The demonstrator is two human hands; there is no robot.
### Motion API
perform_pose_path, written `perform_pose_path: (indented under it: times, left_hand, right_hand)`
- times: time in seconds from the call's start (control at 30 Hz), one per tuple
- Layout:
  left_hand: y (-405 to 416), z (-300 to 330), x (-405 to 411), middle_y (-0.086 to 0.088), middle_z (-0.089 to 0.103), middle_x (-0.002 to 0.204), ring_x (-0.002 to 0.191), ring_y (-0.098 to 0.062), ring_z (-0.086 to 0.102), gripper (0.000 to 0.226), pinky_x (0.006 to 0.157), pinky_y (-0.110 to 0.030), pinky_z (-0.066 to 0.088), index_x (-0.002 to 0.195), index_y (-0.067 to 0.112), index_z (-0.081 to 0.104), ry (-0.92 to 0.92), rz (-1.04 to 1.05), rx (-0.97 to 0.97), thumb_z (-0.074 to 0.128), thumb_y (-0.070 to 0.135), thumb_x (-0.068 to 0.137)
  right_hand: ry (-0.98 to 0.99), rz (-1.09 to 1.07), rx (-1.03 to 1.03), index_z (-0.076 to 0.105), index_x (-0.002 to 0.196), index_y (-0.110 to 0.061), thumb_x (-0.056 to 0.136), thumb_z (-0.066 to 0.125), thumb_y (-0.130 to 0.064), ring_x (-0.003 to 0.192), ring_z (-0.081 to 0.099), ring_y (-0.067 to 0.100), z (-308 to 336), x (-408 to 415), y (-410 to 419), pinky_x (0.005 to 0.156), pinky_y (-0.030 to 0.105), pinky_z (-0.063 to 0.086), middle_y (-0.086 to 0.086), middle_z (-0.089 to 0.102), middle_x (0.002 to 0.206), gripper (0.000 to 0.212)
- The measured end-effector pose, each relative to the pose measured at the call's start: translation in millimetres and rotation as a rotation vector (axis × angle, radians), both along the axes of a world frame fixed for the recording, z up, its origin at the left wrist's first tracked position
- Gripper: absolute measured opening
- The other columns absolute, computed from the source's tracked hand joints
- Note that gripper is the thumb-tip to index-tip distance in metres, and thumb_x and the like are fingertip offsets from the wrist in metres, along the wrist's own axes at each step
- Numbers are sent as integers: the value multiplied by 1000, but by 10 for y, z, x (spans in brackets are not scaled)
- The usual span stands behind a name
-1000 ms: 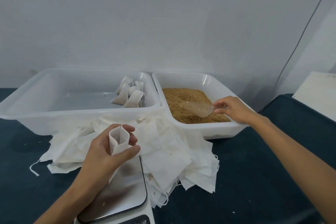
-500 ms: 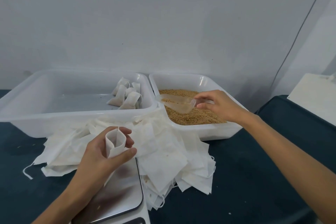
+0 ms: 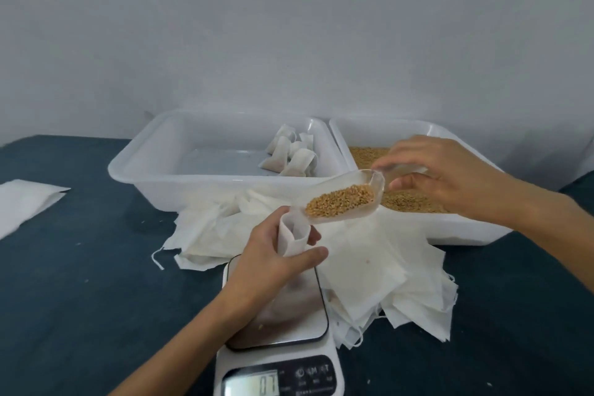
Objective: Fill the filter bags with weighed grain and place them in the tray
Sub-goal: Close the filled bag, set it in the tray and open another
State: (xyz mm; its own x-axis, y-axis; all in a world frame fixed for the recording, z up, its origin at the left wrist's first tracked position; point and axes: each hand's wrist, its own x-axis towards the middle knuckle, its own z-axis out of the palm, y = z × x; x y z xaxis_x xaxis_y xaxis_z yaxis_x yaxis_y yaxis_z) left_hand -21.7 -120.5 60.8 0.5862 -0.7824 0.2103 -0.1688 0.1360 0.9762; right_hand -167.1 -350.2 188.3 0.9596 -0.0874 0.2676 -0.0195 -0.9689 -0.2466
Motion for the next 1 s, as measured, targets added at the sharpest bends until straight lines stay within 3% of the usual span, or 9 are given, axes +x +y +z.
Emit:
perform_pose_path:
  times: [0.1, 0.17, 0.27, 0.37, 0.53, 0.7, 1.0]
  left_hand:
    - [-10, -8, -12, -5, 73, 96, 91, -20, 71, 33, 79, -36, 59, 109, 13, 67, 45, -9, -8, 83, 18, 81]
    - [-17, -24, -22, -5, 73, 97, 90, -11, 71, 32, 79, -27, 57, 111, 13, 67, 58, -7, -20, 84, 12, 85]
    - [-20, -49, -43, 4, 76, 100, 95, -6, 73, 34, 80, -21, 56, 117, 13, 66, 100, -30, -28, 82, 8, 87]
    - [-30, -64, -44, 6, 77, 107, 102, -10, 73, 39, 85, -21, 55, 119, 17, 66, 106, -39, -35, 83, 12, 85]
    - [-47, -88, -35, 6, 76, 110, 106, -13, 73, 39, 88, -23, 56, 118, 21, 67, 116, -36, -63, 83, 14, 83]
    - [-56, -97, -40, 7, 75, 104, 104, -12, 72, 37, 87, -23, 55, 115, 25, 68, 104, -36, -66, 84, 19, 82]
    - [-65, -124, -43, 4, 75, 104, 106, -20, 71, 36, 95, -38, 56, 112, 28, 69, 75, -24, -59, 85, 25, 80]
  right_hand:
    - [-10, 11, -110, 72, 117, -28, 90, 72, -13, 95, 54, 1, 42, 20, 6, 105, 28, 33, -11, 67, 102, 31]
    - [-13, -4, -147, 69, 121, -32, 91, 70, -15, 101, 56, 6, 68, 28, -9, 118, 39, 22, -10, 65, 104, 35]
    - [-27, 7, -224, 68, 124, -34, 98, 63, -22, 107, 59, 14, 94, 25, -10, 122, 41, 13, -10, 65, 106, 29]
    - [-39, 26, -333, 71, 125, -28, 97, 62, -20, 106, 58, 17, 127, 26, 55, 120, 46, 13, -13, 61, 104, 31]
    - [-51, 16, -416, 74, 121, -18, 85, 75, -2, 102, 64, 33, 151, 55, 169, 118, 59, 18, 1, 68, 101, 40]
    - [-85, 23, -474, 75, 120, -16, 82, 77, -1, 100, 64, 38, 150, 62, 202, 117, 63, 20, 7, 69, 99, 41]
    - [-142, 41, -529, 76, 118, -14, 81, 78, -4, 98, 65, 41, 145, 67, 220, 116, 66, 20, 10, 69, 98, 39]
